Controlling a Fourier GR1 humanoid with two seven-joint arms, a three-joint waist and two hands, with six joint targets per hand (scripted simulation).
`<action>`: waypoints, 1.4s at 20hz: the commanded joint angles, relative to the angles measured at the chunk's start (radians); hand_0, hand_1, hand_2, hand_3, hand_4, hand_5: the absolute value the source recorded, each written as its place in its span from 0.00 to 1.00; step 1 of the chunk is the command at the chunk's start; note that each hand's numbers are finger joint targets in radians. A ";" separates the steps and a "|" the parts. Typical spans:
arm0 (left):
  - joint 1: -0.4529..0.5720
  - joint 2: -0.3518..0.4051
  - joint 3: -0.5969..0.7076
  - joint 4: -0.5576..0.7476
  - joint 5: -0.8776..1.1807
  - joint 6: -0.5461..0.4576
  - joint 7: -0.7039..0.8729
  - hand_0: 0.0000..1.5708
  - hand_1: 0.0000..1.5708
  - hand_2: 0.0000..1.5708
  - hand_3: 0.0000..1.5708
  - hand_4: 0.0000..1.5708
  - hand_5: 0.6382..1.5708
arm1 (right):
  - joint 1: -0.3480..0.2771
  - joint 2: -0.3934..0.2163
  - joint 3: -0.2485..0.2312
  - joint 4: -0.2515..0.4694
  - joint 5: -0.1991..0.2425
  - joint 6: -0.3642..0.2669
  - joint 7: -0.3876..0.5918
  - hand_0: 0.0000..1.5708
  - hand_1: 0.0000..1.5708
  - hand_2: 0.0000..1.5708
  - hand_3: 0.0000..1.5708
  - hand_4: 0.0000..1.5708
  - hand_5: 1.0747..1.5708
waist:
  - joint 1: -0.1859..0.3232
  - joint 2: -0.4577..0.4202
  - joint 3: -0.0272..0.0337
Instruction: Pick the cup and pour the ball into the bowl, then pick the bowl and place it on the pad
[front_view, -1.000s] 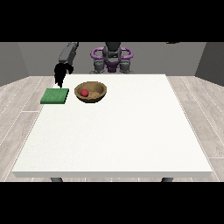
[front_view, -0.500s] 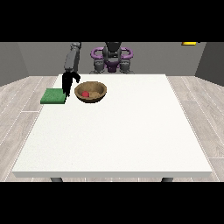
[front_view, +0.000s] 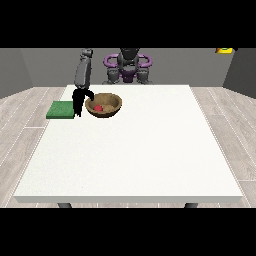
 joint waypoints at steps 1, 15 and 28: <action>0.019 0.055 0.033 -0.017 0.046 -0.029 0.009 0.00 0.00 0.00 0.00 0.65 0.96 | -0.028 -0.029 -0.013 0.086 -0.004 0.025 -0.056 0.00 0.00 0.00 0.00 0.30 0.96 | -0.008 0.029 0.0093; 0.044 0.066 0.032 -0.090 0.106 -0.044 0.034 0.00 0.00 0.00 0.00 0.65 0.97 | -0.088 0.018 -0.033 0.171 0.004 -0.190 -0.037 0.00 0.00 0.00 0.00 0.39 0.99 | 0.055 0.068 0.0090; 0.047 0.085 0.055 -0.040 0.149 -0.081 0.038 0.00 0.00 0.00 0.00 0.74 0.96 | 0.049 -0.132 0.056 0.081 0.128 -0.348 0.112 1.00 1.00 1.00 0.79 0.64 0.95 | 0.047 0.043 0.0029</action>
